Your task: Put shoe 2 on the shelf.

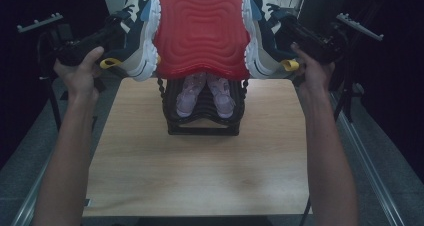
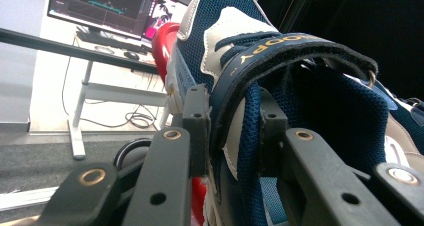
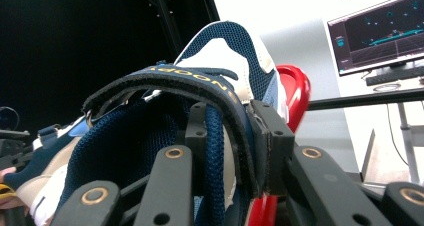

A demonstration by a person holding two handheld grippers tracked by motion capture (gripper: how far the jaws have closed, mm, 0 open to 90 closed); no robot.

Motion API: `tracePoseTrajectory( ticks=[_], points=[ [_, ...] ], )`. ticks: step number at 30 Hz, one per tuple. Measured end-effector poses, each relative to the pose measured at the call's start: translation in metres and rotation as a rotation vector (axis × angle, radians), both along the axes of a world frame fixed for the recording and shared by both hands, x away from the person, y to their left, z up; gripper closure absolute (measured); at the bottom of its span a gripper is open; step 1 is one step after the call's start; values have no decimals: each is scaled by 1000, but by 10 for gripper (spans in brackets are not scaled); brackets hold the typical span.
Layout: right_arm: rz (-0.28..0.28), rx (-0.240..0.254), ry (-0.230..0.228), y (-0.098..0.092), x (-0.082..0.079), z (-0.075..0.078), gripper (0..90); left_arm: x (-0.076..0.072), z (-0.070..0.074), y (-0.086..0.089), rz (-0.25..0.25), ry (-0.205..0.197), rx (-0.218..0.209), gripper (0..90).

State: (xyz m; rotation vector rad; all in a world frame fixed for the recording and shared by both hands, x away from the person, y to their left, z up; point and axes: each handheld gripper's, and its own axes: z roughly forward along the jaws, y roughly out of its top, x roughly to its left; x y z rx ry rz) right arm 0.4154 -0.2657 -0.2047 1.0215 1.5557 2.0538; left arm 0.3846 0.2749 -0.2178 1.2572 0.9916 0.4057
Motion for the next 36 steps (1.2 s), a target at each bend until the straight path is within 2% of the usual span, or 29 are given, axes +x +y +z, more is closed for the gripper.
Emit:
tracePoseTrajectory(
  ticks=[2,13,19,27,30,36],
  points=[
    [9,1,-3,4,1,3,722,3,2,-4,-9,4,-18,731],
    [27,-15,-16,30,10,20,724,16,11,-22,-13,5,-11,732],
    [32,-18,-11,40,15,19,724,21,14,-30,-18,-2,13,732],
    [34,-29,-5,51,21,20,724,25,18,-40,-22,-14,20,732],
    [32,-35,-4,55,23,19,724,27,18,-43,-28,-16,11,732],
    [38,-46,1,63,28,21,724,30,19,-52,-21,-22,39,735]
  ],
)
